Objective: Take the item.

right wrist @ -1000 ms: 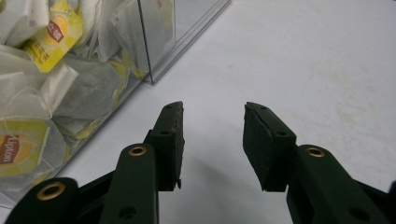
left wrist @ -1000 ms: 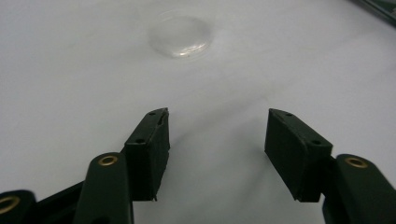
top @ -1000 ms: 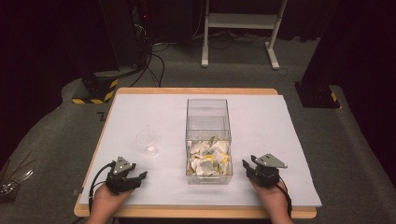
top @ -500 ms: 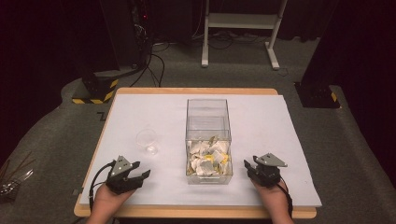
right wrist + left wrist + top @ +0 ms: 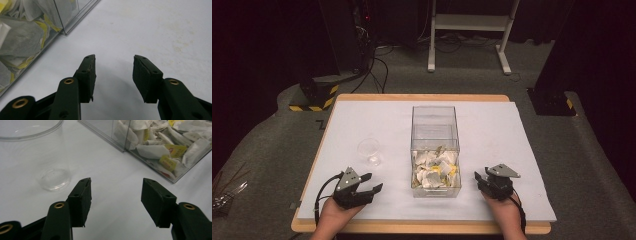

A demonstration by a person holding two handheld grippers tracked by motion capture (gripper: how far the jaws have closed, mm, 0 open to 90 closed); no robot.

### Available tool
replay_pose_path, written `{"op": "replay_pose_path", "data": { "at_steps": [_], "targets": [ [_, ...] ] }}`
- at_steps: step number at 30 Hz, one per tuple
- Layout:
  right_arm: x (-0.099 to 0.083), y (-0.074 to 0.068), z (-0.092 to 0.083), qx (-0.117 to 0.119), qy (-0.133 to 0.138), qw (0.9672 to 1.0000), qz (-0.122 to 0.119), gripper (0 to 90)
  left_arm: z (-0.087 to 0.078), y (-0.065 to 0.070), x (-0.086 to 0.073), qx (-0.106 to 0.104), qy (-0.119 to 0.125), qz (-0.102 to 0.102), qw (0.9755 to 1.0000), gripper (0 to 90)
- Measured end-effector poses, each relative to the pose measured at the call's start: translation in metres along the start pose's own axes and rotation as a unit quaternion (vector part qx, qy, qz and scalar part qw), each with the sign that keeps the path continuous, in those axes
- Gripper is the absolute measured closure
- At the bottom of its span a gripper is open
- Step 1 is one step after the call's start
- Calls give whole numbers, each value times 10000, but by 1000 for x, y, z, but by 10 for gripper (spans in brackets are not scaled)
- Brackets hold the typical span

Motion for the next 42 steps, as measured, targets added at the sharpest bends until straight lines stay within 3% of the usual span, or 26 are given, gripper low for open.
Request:
{"op": "replay_pose_path", "data": {
  "at_steps": [2,7,16,22,28,36,42],
  "targets": [
    [0,-1,1,14,1,10000,-29,526,-1,4,3,-2,27,86,10000,415],
    [-1,0,3,37,-102,9999,66,509,-4,12,11,-106,267,-62,9996,417],
    [-1,2,3,64,-103,9998,141,493,-2,25,25,-298,407,-15,9987,418],
    [-1,1,2,92,-102,9998,143,493,1,36,45,-483,542,25,9974,421],
    [-1,2,3,90,-115,9998,142,493,7,48,64,-650,600,169,9959,420],
    [-2,1,3,89,-134,9998,76,494,18,57,74,-819,653,152,9944,421],
    [-2,0,4,93,-172,9998,65,495,31,68,83,-881,555,302,9941,422]
  ]
}}
Point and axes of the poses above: each handheld gripper's, and its own axes: z roughly forward along the jaws, x roughly out of its top, y roughly to its right, the point moved 5 cm from there along z, roughly forward along the jaws, and after that the axes turned 8 degrees about y, right-handed, at the moved point
